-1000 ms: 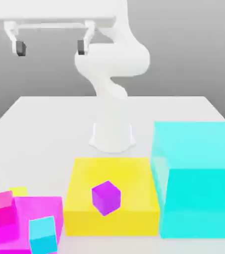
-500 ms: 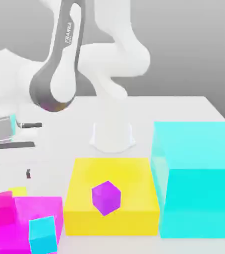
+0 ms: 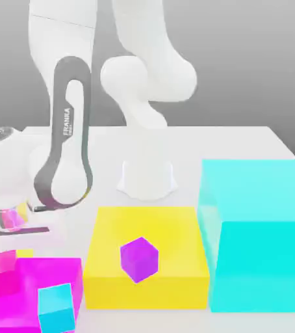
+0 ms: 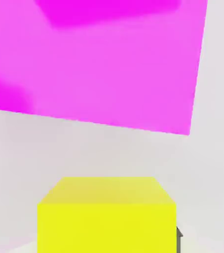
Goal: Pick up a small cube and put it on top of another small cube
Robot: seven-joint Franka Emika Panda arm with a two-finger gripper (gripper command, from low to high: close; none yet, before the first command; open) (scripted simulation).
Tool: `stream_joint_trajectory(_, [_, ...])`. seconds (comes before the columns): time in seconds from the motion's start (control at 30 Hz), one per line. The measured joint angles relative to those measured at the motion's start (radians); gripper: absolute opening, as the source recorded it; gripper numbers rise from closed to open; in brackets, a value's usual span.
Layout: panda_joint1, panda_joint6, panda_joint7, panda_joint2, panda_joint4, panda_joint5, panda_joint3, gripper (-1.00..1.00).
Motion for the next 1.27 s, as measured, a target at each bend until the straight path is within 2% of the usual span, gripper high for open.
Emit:
stream_joint_trajectory(0.2, [0.122, -0.11, 0.142, -0.16, -0.044, -0.187, -0.161, -1.0])
stream_joint_trajectory(0.27, [0.136, -0.123, 0.169, -0.195, -0.055, -0.223, -0.18, -1.0])
stream_joint_trajectory(0.4, [0.135, -0.093, 0.17, -0.22, -0.046, -0.198, -0.17, -1.0])
stream_joint_trajectory(0.53, [0.125, -0.095, 0.188, -0.263, 0.018, -0.111, -0.148, -1.0])
stream_joint_trajectory(0.6, [0.143, -0.145, 0.229, -0.273, 0.069, -0.102, -0.134, -1.0])
stream_joint_trajectory(0.8, [0.239, -0.354, 0.427, -0.287, 0.233, -0.182, -0.097, -1.0])
stream_joint_trajectory(1.0, [0.353, -0.562, 0.655, -0.278, 0.363, -0.362, -0.07, -1.0])
stream_joint_trajectory(1.07, [0.371, -0.549, 0.659, -0.236, 0.354, -0.388, -0.06, -1.0])
stream_joint_trajectory(1.13, [0.369, -0.485, 0.641, -0.174, 0.339, -0.366, -0.05, -1.0])
stream_joint_trajectory(1.17, [0.366, -0.456, 0.631, -0.148, 0.332, -0.354, -0.045, 1.0])
stream_joint_trajectory(1.27, [0.366, -0.456, 0.631, -0.148, 0.332, -0.354, -0.045, 1.0])
